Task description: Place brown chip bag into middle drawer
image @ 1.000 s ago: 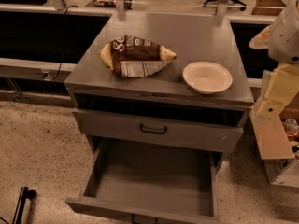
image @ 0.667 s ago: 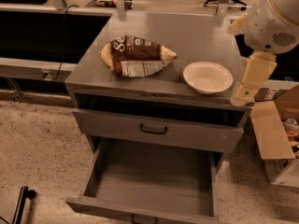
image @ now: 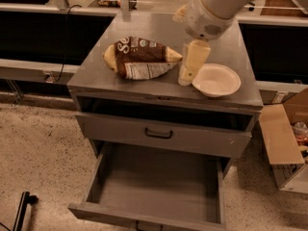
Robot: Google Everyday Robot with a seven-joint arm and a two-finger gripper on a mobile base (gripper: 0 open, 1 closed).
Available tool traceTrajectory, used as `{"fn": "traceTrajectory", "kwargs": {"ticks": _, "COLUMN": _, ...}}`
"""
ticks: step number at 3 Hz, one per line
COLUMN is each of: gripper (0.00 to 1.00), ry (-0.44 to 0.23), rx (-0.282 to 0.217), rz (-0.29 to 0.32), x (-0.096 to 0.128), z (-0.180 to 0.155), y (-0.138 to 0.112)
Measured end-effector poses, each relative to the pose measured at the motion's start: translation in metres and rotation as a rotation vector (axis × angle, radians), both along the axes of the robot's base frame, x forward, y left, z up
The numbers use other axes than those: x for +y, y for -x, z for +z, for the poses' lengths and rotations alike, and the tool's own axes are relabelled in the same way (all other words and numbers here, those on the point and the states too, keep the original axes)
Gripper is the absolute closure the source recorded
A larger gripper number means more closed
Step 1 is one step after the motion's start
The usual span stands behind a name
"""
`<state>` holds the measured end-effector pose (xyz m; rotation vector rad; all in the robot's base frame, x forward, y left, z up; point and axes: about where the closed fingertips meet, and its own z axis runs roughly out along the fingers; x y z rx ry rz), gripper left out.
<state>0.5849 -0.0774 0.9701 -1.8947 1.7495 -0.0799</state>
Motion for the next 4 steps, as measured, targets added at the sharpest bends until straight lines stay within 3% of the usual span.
{"fn": "traceTrajectory", "kwargs": {"ticks": 1, "gripper": 0.0, "ry": 0.004, "rx": 0.008, "rz": 0.033, "x": 0.04, "z": -0.016, "y": -0.038}}
{"fn": "traceTrajectory", "kwargs": {"ticks": 2, "gripper": 0.0, "ry": 0.017, "rx": 0.048, "rz": 0.004, "x": 0.055, "z": -0.04, "y": -0.08}}
{"fn": "traceTrajectory", "kwargs": {"ticks": 3, "gripper": 0.0, "ry": 0.019, "rx": 0.087, "rz": -0.074, "x": 0.044, "z": -0.06, "y": -0.114}}
{"fn": "traceTrajectory", "kwargs": {"ticks": 4, "gripper": 0.18, "ry": 0.023, "rx": 0.102, "rz": -0.092, "x": 0.046, "z": -0.069, "y": -0.128}}
